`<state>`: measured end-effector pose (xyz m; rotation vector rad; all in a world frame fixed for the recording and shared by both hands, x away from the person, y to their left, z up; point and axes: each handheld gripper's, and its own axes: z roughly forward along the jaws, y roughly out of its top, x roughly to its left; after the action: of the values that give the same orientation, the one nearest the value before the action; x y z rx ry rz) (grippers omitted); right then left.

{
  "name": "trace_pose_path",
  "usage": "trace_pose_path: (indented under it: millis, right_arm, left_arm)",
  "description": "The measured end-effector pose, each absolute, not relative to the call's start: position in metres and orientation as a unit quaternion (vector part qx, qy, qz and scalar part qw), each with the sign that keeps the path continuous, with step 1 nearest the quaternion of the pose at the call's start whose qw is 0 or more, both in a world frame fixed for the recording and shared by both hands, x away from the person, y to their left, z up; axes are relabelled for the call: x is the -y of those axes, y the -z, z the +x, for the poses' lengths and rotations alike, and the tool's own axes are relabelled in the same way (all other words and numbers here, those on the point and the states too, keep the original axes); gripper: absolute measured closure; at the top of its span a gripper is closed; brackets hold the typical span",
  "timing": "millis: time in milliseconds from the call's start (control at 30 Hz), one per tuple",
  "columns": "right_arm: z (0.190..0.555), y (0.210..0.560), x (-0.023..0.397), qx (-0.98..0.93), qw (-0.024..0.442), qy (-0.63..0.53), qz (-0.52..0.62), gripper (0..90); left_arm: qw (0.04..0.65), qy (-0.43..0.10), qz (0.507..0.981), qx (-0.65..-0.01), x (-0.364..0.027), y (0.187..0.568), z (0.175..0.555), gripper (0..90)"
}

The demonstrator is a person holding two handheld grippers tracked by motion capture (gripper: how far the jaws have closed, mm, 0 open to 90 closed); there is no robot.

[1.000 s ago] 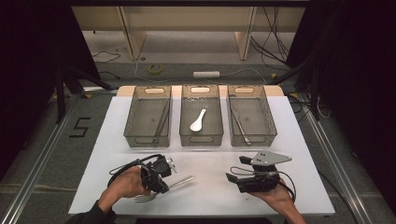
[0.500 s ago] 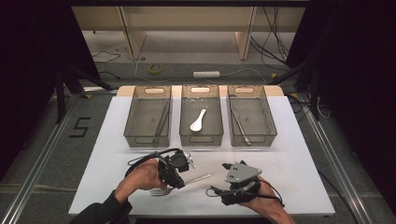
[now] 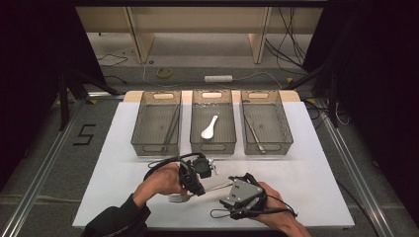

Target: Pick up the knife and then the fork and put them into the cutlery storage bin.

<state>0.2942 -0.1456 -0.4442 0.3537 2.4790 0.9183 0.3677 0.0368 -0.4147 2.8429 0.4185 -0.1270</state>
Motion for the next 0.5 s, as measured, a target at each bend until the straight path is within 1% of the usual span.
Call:
trace_pose_path:
  millis: [133, 167, 200, 300, 400, 433, 500]
  right_arm:
    - [0.293, 0.447, 0.139, -0.91, 0.249, -0.316, 0.102, 32.7]
    - [0.292, 0.449, 0.136, -0.911, 0.262, -0.306, 0.087, 36.4]
    - [0.291, 0.45, 0.134, -0.912, 0.264, -0.302, 0.081, 38.6]
    - [0.289, 0.452, 0.13, -0.913, 0.272, -0.296, 0.072, 42.1]
    - [0.288, 0.455, 0.125, -0.92, 0.282, -0.271, 0.036, 49.1]
    - [0.288, 0.455, 0.125, -0.92, 0.282, -0.271, 0.036, 49.1]
    - [0.288, 0.456, 0.122, -0.916, 0.292, -0.274, 0.03, 55.0]
  left_arm:
    - [0.13, 0.044, 0.981, -0.138, -0.032, 0.414, 0.367, 84.5]
    - [0.128, 0.044, 0.981, -0.136, -0.032, 0.414, 0.366, 84.5]
    - [0.126, 0.045, 0.982, -0.133, -0.031, 0.414, 0.366, 84.5]
    - [0.122, 0.048, 0.982, -0.134, -0.03, 0.415, 0.366, 84.5]
    - [0.12, 0.05, 0.983, -0.131, -0.027, 0.415, 0.364, 84.5]
    - [0.12, 0.051, 0.983, -0.13, -0.027, 0.415, 0.364, 84.5]
    - [0.117, 0.053, 0.984, -0.126, -0.025, 0.416, 0.364, 84.5]
